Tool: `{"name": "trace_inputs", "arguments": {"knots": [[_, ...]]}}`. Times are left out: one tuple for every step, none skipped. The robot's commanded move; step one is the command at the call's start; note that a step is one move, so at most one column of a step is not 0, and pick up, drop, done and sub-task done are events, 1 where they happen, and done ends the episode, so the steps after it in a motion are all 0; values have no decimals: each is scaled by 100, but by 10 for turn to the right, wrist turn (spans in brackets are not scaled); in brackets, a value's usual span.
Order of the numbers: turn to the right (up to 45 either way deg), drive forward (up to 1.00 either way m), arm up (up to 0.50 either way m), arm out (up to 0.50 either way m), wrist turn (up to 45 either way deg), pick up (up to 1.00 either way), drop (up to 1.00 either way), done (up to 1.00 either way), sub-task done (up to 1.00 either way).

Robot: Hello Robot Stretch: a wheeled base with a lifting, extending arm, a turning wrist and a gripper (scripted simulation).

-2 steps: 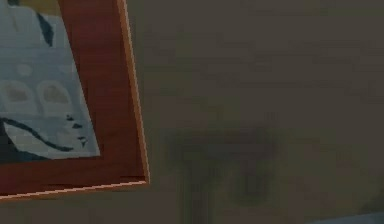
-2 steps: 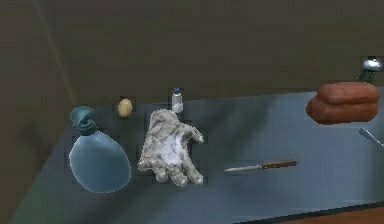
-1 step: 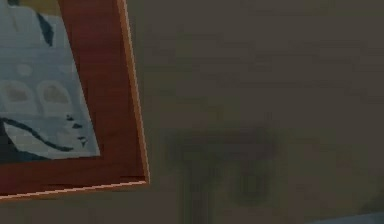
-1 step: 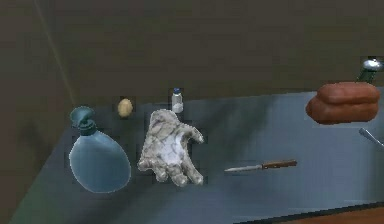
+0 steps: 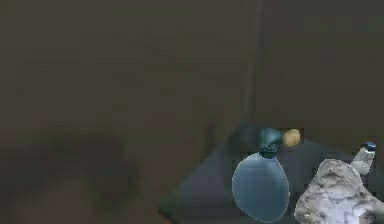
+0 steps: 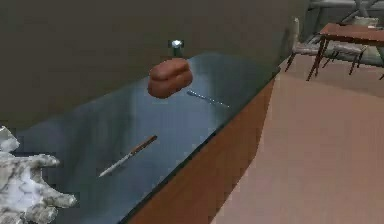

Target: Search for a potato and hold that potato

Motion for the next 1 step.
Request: {"name": "trace_inputs", "arguments": {"knots": [[450, 0, 0, 0, 0, 0, 0, 0, 0]]}}
